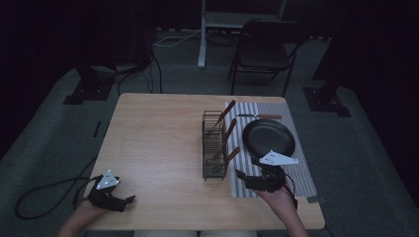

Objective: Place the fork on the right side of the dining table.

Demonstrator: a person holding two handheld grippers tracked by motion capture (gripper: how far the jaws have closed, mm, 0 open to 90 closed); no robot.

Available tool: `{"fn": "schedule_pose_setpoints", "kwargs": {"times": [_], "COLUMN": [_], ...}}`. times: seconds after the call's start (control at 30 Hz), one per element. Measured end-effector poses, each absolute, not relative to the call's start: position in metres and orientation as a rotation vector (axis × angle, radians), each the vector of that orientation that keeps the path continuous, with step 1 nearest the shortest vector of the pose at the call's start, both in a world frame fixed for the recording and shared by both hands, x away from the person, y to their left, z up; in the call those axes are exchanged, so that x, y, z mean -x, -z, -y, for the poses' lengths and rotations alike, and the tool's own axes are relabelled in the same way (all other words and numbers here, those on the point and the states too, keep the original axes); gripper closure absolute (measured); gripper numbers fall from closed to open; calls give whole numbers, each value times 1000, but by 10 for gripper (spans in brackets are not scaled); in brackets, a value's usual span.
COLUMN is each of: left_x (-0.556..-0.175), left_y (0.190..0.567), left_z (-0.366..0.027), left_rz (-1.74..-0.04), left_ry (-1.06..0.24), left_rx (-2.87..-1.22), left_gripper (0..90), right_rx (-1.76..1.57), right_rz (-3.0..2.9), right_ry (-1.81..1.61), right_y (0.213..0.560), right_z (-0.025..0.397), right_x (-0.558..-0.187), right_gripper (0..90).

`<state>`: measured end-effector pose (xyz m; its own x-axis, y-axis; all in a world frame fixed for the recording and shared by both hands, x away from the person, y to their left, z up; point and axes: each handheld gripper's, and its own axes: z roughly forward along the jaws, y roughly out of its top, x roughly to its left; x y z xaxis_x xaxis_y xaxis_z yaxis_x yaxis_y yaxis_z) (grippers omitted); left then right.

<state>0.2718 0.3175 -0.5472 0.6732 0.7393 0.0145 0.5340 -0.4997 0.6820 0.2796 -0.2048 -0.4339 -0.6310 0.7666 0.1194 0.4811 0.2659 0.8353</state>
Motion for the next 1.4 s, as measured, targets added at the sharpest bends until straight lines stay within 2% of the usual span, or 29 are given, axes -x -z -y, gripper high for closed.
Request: {"fn": "schedule_pose_setpoints", "kwargs": {"times": [0.3,0.37,0.43,0.7,0.87,1.2,1.33,1.4], "left_x": [-272,-272,-272,-272,-272,-272,-272,-272], "left_y": [547,547,547,547,547,547,547,547], "left_z": [-318,-318,-318,-317,-318,-318,-318,-318], "left_rz": [-976,-976,-976,-977,-976,-976,-976,-976], "left_ry": [-403,-403,-403,-403,-402,-402,-402,-402], "left_rx": [-2225,-2225,-2225,-2224,-2225,-2225,-2225,-2225], "left_gripper": [0,0,0,0,0,0,0,0], "right_rx": [-1134,-1132,-1135,-1129,-1134,-1157,-1160,-1172], "right_rz": [-2203,-2199,-2196,-2182,-2182,-2165,-2162,-2148], "right_ry": [-1345,-1347,-1350,-1367,-1382,-1411,-1394,-1389], "right_y": [415,412,411,401,398,392,391,391], "right_z": [192,190,188,180,177,175,174,174], "right_x": [-284,-285,-285,-290,-292,-293,-295,-295], "right_gripper": [237,286,286,472,524,722,751,805]}}
